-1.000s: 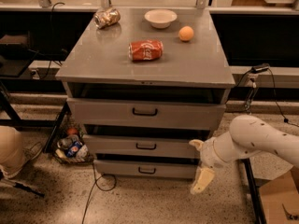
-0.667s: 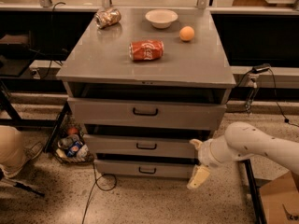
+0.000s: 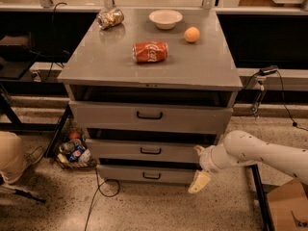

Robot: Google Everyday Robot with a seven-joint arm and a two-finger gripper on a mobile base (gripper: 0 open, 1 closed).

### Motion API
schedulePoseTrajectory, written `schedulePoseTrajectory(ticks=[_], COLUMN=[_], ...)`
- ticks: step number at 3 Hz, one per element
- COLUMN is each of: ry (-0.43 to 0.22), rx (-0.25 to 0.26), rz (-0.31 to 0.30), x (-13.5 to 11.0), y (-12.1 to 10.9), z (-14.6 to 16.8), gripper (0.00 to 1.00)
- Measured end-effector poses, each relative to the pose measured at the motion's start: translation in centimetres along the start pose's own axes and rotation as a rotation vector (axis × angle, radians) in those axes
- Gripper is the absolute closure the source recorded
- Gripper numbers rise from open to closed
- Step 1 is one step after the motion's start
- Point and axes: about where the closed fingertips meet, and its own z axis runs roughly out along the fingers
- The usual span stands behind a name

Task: Open middle drawer

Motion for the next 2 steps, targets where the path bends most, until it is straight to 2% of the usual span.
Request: schedulePoseTrajectory(ticks=[1, 2], ry=[-0.017, -0.065], rx=[0.003, 0.065], rz=[-0.028, -0.14], x=[-0.1, -0.8], y=[-0.1, -1.5], z=[0.3, 1.6], gripper=[0.0, 0.0])
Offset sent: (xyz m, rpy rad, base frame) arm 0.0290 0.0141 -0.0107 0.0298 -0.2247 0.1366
